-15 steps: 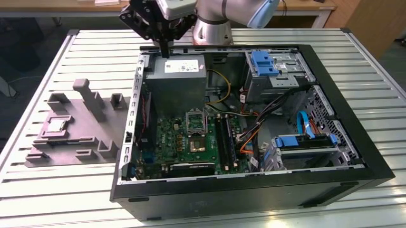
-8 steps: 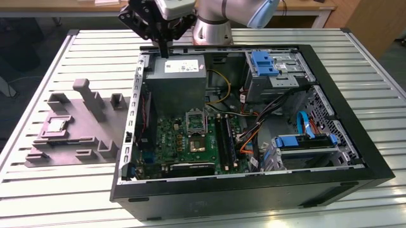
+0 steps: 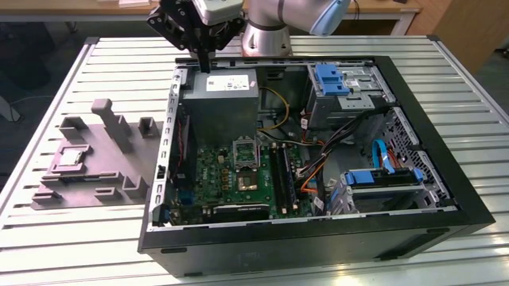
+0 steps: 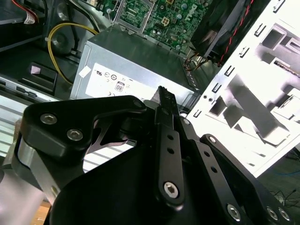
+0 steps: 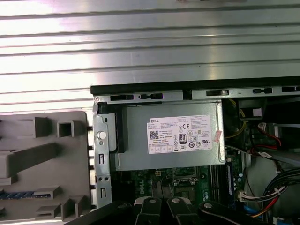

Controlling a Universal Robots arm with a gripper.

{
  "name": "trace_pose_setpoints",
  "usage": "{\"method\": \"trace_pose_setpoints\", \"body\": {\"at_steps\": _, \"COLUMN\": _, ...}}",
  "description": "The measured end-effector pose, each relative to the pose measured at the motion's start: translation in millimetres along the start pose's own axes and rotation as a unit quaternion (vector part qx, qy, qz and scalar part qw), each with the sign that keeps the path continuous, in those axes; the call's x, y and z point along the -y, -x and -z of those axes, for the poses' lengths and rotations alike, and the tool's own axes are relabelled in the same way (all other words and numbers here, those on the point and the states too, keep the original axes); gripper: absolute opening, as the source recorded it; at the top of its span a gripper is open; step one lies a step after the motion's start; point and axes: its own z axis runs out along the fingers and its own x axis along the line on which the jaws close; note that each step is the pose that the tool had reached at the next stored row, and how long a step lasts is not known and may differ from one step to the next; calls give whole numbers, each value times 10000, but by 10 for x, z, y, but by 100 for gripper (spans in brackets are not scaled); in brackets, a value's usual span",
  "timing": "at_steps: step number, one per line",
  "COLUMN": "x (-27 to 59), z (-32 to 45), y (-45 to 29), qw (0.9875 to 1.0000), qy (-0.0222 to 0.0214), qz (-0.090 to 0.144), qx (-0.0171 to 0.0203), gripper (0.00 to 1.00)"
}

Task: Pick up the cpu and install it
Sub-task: 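Reach for the cpu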

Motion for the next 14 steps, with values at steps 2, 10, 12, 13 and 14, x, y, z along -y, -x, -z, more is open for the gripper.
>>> {"method": "trace_pose_setpoints", "body": {"at_steps": 2, "x": 0, "z": 0, "y": -4, "qw": 10000, "qy": 0, "qz": 0, "qx": 0, "gripper": 11}}
{"method": "trace_pose_setpoints", "body": {"at_steps": 10, "x": 2, "z": 0, "y": -25, "qw": 10000, "qy": 0, "qz": 0, "qx": 0, "gripper": 11}}
{"method": "trace_pose_setpoints", "body": {"at_steps": 12, "x": 4, "z": 0, "y": -46, "qw": 10000, "qy": 0, "qz": 0, "qx": 0, "gripper": 11}}
{"method": "trace_pose_setpoints", "body": {"at_steps": 13, "x": 5, "z": 0, "y": -63, "qw": 10000, "qy": 0, "qz": 0, "qx": 0, "gripper": 11}}
{"method": "trace_pose_setpoints", "body": {"at_steps": 14, "x": 5, "z": 1, "y": -64, "qw": 10000, "qy": 0, "qz": 0, "qx": 0, "gripper": 11}}
